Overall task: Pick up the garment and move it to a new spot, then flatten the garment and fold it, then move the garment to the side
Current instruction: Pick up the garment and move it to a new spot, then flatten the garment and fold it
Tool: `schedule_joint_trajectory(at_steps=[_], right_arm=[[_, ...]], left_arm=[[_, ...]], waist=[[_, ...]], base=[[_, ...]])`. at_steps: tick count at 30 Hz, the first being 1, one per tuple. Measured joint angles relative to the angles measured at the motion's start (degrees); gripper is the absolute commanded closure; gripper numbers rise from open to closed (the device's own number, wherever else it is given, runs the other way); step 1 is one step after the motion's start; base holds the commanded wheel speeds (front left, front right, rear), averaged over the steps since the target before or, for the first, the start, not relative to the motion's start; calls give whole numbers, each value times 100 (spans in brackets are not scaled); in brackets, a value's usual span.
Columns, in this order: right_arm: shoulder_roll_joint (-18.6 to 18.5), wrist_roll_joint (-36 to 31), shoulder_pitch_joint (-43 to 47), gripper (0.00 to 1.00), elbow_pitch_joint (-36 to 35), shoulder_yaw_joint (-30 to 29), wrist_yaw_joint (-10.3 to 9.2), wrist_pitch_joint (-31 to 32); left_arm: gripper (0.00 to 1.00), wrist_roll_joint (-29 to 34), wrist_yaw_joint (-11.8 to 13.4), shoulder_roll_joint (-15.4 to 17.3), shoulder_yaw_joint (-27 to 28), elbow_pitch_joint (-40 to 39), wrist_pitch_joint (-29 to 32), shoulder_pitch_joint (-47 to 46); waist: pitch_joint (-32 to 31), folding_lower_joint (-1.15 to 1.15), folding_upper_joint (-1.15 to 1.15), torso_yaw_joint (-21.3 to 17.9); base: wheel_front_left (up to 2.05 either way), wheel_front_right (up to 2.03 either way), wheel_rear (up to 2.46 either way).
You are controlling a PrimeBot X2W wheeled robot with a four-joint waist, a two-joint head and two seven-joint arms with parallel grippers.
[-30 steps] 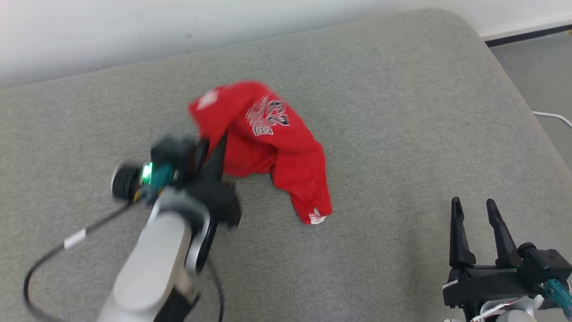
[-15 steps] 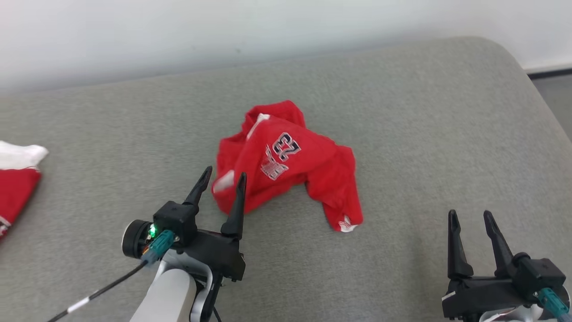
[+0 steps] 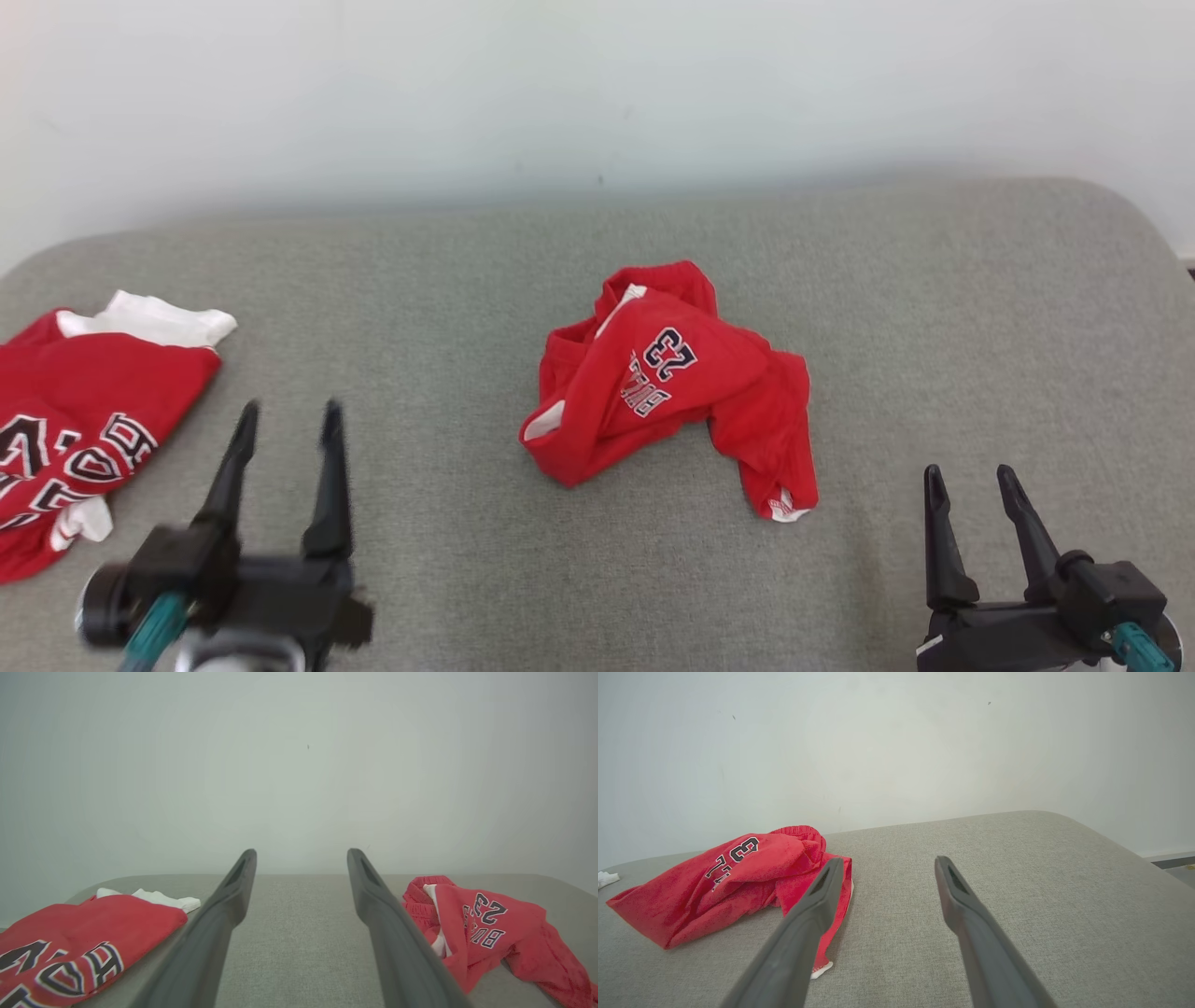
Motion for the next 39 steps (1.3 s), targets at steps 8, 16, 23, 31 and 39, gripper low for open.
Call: schedule_joint_trajectory(at_steps=[8,16,23,31,39], right_arm=[[-12,-26,157,0,10,111,0,0],[-46,-26,207,0,36,208,0,0],[-83,15,218,0,80,279,0,1],[-127,56,218,0,121,311,0,0],[-133,92,214,0,181,320,0,1]], left_arm=[[0,123,-249,-78,491,-536,0,1122],[0,322,-522,-419,756,-492,0,1437],[0,543,-683,-594,837,-249,0,1413],[0,692,-808,-727,987,-172,0,1347],[0,855,-868,-759,1009,-118,0,1330]], waist=[[-296,-1,0,149],[-343,0,0,234],[-282,0,0,225],[-253,1,0,190],[-244,1,0,215]], base=[[0,0,0],[0,0,0],[0,0,0],[0,0,0],[0,0,0]])
